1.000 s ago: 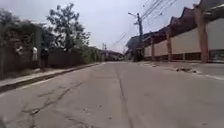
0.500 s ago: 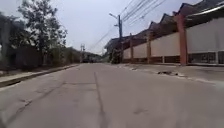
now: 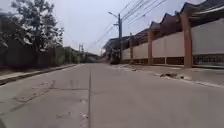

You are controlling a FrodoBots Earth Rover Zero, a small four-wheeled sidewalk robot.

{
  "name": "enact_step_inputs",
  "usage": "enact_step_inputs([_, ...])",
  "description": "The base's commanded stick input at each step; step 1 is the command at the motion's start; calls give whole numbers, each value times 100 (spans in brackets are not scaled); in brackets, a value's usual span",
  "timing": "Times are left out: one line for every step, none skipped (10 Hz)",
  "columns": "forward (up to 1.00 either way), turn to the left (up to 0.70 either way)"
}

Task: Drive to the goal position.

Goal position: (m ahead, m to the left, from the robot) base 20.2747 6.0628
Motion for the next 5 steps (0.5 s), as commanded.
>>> enact_step_inputs([100,0])
enact_step_inputs([100,0])
enact_step_inputs([100,0])
enact_step_inputs([100,0])
enact_step_inputs([100,0])
